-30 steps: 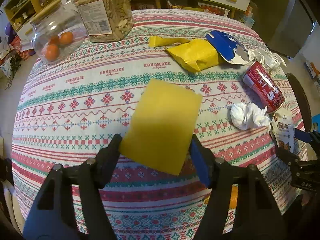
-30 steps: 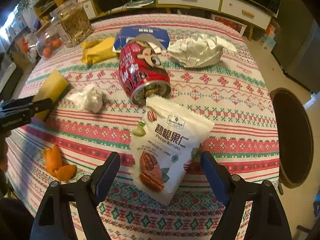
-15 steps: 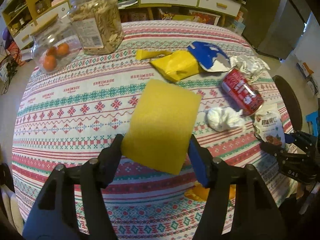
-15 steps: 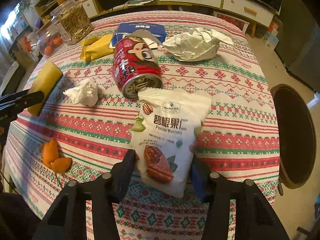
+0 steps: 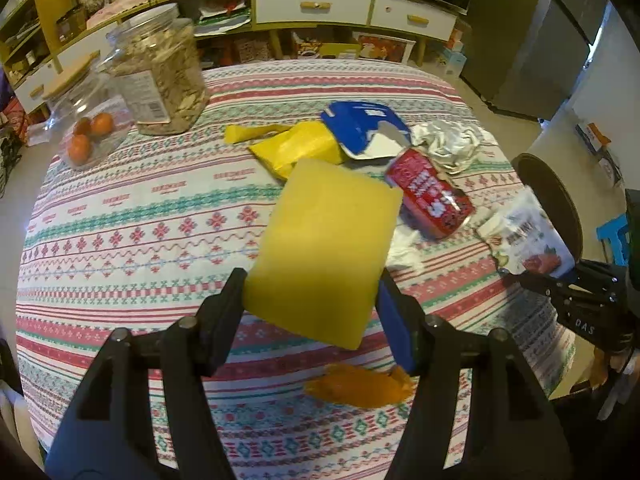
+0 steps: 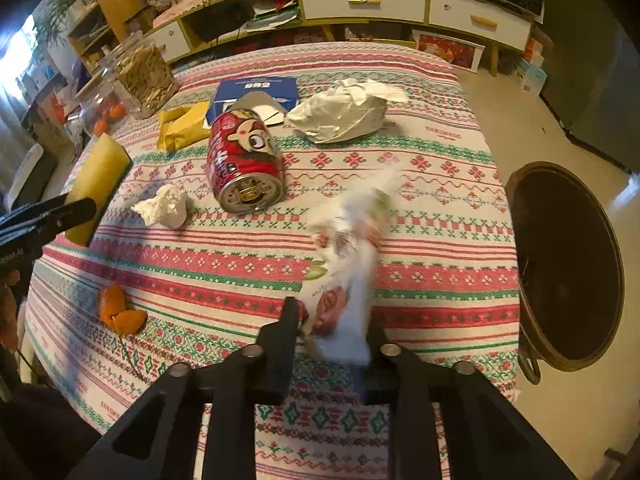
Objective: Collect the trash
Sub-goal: 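Lift the sponge with the left tool while the right tool lifts the pecan bag, then carry the sponge and pecan bag over the brown bin with both tools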
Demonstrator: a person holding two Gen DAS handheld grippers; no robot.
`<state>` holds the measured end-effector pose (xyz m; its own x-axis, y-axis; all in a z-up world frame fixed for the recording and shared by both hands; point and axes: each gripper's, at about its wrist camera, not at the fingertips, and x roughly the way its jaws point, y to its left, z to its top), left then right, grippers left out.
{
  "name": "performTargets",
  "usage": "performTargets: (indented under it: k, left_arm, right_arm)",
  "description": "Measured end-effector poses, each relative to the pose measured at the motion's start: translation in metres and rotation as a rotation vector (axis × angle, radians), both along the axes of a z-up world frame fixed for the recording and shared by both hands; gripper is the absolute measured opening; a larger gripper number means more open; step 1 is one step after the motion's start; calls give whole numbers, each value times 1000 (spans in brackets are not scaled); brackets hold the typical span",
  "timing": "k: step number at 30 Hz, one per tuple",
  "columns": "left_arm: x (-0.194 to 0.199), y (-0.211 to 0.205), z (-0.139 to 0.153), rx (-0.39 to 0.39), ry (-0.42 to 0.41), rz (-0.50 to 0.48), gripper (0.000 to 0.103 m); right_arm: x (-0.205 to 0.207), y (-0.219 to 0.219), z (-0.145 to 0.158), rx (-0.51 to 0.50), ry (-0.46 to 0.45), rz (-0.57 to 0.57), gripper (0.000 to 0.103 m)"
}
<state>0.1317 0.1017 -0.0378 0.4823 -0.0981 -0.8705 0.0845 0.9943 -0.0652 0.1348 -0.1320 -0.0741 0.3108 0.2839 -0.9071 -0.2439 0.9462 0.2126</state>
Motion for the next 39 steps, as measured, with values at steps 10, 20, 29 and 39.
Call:
performTargets:
  k: [10, 20, 29, 39]
  left_arm:
    - [0, -26, 10, -20, -23, -35, 65]
    - [4, -48, 18, -45, -50, -55, 65]
    - [10, -92, 23, -69, -68, -105, 65]
    - [13, -184, 19, -61, -74, -234, 65]
  right_arm:
    - [2, -22, 13, 34, -37, -45, 10]
    - [6, -47, 35, 77, -99, -101, 10]
    - [6, -94, 37, 69, -103, -176, 10]
    - [-15, -181, 35, 47, -105, -304, 10]
